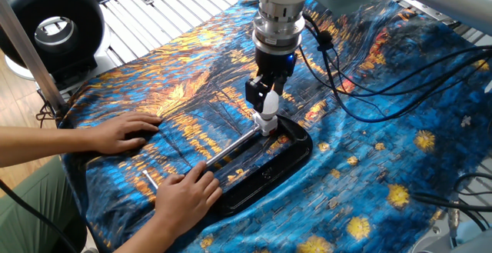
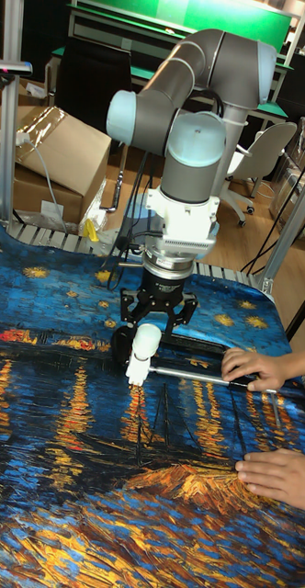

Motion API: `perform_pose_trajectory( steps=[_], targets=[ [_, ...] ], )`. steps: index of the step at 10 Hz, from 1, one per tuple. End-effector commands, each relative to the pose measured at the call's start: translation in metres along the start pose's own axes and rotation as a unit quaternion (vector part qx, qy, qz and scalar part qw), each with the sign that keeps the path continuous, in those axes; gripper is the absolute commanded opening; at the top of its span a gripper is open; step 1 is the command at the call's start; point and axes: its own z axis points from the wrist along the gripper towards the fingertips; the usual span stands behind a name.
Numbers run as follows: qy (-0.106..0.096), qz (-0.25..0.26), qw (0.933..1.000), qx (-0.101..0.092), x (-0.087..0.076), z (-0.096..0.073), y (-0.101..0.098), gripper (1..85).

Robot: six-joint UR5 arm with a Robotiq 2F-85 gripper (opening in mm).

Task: Take out the light bulb by rotating it

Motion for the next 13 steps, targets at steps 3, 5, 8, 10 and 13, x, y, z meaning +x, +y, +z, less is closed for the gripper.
perform_pose_trajectory(
  steps=[3, 5, 8, 10, 13],
  targets=[
    [-0.002, 0.025, 0.9997, 0.001, 0.0, 0.0013, -0.0045, 58.7],
    [-0.002, 0.032, 0.9995, 0.003, -0.0001, 0.002, -0.0053, 53.3],
    [-0.005, 0.038, 0.9992, 0.004, -0.0019, 0.0024, -0.0061, 46.7],
    [-0.004, 0.041, 0.999, 0.013, -0.0006, 0.0014, -0.0079, 38.7],
    [-0.015, 0.027, 0.9992, 0.027, -0.0074, 0.0018, -0.0074, 23.3]
  ],
)
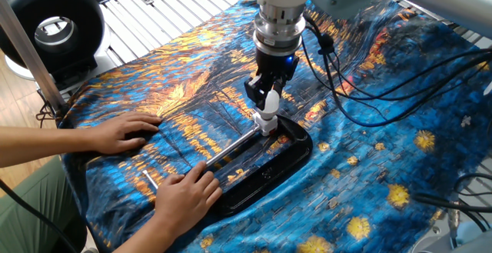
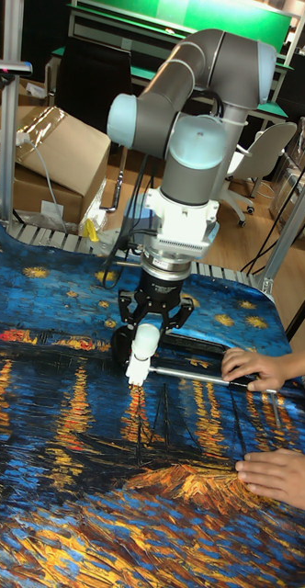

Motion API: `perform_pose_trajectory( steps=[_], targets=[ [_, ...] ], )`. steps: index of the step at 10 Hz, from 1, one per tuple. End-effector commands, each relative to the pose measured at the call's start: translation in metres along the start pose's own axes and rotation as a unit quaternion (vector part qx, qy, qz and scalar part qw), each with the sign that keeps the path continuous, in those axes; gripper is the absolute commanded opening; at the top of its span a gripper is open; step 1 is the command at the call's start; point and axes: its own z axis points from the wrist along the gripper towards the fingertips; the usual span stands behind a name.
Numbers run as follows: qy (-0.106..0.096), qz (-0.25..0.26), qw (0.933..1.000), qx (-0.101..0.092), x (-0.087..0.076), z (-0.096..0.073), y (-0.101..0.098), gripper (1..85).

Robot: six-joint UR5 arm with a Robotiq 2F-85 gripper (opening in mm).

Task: Take out the light bulb by rotating it

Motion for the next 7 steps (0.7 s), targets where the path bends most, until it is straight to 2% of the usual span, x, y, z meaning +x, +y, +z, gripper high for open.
perform_pose_trajectory(
  steps=[1, 3, 4, 7],
  targets=[
    [-0.012, -0.025, 0.9995, 0.011, -0.007, 0.0, 0.001, 21.3],
    [-0.01, -0.085, 0.9962, 0.015, -0.006, 0.0, 0.0, 21.3],
    [-0.009, -0.125, 0.9917, 0.028, -0.006, 0.0, -0.007, 21.7],
    [-0.009, -0.205, 0.9781, 0.035, -0.006, 0.0, -0.012, 21.7]
  ],
)
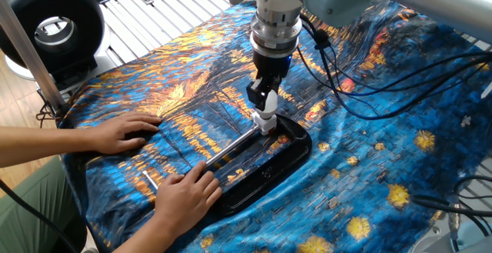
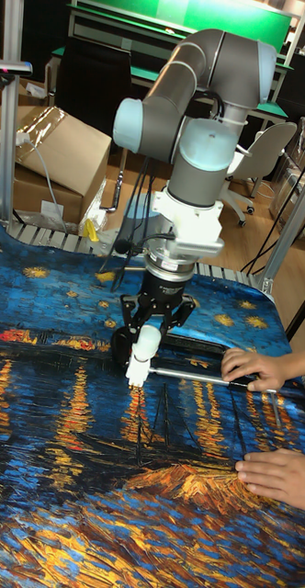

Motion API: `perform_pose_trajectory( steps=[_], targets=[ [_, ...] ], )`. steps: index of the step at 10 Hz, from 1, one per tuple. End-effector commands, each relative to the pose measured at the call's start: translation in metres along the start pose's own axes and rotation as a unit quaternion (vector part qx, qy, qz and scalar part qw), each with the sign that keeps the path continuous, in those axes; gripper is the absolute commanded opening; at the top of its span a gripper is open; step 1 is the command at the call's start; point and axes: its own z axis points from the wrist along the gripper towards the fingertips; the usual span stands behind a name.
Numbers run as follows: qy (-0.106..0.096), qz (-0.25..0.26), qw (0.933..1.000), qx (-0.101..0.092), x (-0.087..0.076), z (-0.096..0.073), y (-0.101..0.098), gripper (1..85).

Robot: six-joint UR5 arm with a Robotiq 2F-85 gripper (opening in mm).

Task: Take out the light bulb by rotating it

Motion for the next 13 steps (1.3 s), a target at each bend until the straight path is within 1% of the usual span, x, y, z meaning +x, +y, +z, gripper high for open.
perform_pose_trajectory(
  steps=[1, 3, 4, 5, 6, 7, 8, 9, 10, 11, 12, 13],
  targets=[
    [-0.002, -0.113, 0.9935, 0.015, 0.0, 0.0, -0.009, 21.7],
    [0.001, -0.175, 0.9842, 0.027, -0.001, 0.0, -0.015, 20.7],
    [-0.001, -0.209, 0.9773, 0.037, -0.003, 0.0, -0.02, 20.0],
    [-0.002, -0.245, 0.9682, 0.05, -0.006, 0.0, -0.026, 19.7],
    [0.001, -0.271, 0.9603, 0.066, -0.008, -0.001, -0.031, 18.0],
    [0.003, -0.287, 0.9536, 0.092, -0.011, -0.003, -0.036, 13.0],
    [-0.014, -0.273, 0.9574, 0.094, -0.018, -0.002, -0.022, 5.0],
    [-0.009, -0.275, 0.9554, 0.107, -0.02, -0.004, -0.014, 5.3],
    [-0.006, -0.289, 0.9518, 0.104, -0.02, -0.004, -0.004, 12.7],
    [-0.008, -0.317, 0.9451, 0.078, -0.019, -0.001, 0.009, 29.7],
    [0.008, -0.365, 0.9277, 0.077, -0.013, 0.001, -0.001, 59.0],
    [0.007, -0.397, 0.9149, 0.071, -0.012, 0.004, -0.005, 80.0]
  ],
)
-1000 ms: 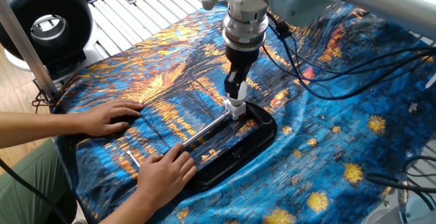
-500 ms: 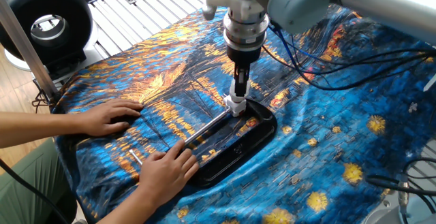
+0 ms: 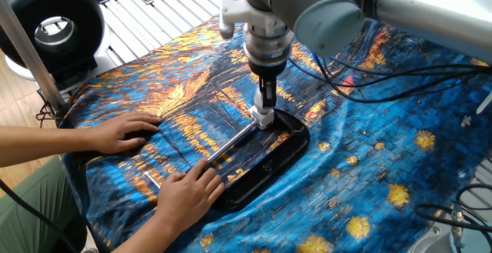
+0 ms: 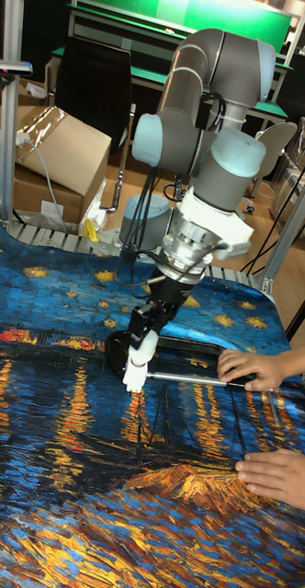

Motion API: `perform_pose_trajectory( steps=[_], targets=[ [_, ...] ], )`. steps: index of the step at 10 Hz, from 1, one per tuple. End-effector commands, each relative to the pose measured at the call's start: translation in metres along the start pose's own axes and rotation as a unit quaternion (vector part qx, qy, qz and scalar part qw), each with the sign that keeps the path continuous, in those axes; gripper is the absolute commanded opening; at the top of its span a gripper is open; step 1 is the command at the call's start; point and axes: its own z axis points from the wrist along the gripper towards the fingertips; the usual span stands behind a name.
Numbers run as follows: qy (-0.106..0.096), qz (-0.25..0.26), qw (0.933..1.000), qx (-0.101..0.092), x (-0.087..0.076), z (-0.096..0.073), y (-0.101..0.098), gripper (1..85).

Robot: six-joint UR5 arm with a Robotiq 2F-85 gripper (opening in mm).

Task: Take out the light bulb by rotating it

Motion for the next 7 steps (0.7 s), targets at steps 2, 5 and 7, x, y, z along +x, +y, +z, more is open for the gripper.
perform_pose_trajectory(
  steps=[2, 5, 7],
  targets=[
    [-0.025, -0.084, 0.996, -0.016, -0.004, 0.004, 0.002, 84.7],
    [-0.03, -0.074, 0.9963, -0.032, 0.003, 0.005, 0.001, 85.0],
    [-0.034, -0.038, 0.9976, -0.048, 0.006, 0.002, 0.005, 85.0]
  ],
)
